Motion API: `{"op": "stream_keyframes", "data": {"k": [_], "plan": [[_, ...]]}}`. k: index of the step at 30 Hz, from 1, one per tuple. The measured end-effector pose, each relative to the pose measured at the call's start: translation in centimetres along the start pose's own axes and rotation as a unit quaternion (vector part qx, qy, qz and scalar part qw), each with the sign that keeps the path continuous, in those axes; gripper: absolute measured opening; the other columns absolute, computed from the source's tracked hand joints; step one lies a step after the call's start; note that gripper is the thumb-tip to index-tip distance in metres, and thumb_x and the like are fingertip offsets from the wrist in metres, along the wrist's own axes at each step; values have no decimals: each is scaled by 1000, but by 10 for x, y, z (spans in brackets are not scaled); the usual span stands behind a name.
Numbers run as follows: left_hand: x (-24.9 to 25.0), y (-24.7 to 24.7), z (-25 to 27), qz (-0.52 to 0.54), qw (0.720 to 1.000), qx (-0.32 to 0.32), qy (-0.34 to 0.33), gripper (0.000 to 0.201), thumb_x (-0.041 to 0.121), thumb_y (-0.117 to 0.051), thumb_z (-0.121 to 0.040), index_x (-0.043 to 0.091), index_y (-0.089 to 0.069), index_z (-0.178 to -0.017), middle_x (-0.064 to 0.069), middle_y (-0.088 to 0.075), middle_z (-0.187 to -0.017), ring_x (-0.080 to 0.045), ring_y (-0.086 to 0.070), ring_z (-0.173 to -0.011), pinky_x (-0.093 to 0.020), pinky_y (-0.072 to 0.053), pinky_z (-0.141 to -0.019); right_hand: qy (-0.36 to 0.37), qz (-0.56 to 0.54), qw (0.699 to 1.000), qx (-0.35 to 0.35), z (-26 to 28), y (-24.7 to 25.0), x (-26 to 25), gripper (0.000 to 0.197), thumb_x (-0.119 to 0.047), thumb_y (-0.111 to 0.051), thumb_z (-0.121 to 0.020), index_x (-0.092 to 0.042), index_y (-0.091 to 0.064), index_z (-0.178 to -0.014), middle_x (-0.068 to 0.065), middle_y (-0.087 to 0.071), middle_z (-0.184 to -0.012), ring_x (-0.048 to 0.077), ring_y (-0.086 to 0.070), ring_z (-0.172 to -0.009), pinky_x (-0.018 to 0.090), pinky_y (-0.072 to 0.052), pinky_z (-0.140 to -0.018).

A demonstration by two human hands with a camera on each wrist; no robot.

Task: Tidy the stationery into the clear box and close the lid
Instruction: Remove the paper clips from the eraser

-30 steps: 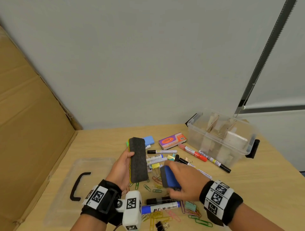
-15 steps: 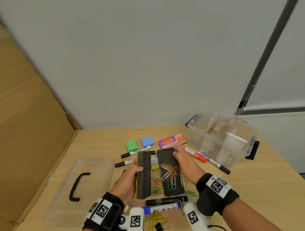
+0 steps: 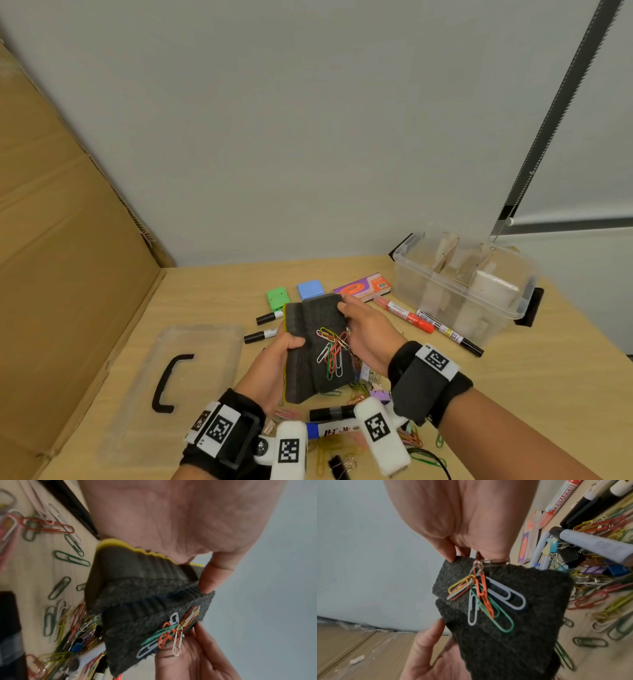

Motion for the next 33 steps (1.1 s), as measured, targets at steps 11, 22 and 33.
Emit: {"op": "stream_keyframes", "data": {"k": [11, 22, 33], "plan": [[3, -10, 2, -10, 999, 17, -34, 51, 26, -62, -79, 19, -53, -128, -15, -69, -115, -31, -66, -105, -47, -54, -88, 10, -29, 999, -34, -2, -12, 5, 31, -12, -31, -102, -10, -50, -127, 17, -57, -122, 28, -58, -105, 43, -48, -94], [11, 2, 0, 58, 996, 64, -22, 53, 34, -61, -78, 9, -57, -125, -23, -65, -117, -38, -63, -106, -47, -57, -78, 179, 393, 901, 40, 19, -5, 13, 27, -29, -50, -96, -26, -43, -122, -10, -50, -122, 4, -53, -105, 16, -45, -85], [14, 10, -1, 67, 993, 98, -26, 59, 37, -61, -74, 10, -56, -126, -24, -64, -120, -39, -59, -114, -52, -51, -89, 200, 498, 841, 74, 17, 26, 26, 14, -19, -55, -93, -30, -51, -85, -6, -61, -77, 3, -56, -63, 14, -41, -59]]}}
Point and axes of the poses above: each hand's wrist, its own z-axis away from the middle knuckle, its own y-axis out of the back of the hand, x = y × z, the point moved 1 cm from there along -z, towards the middle knuckle
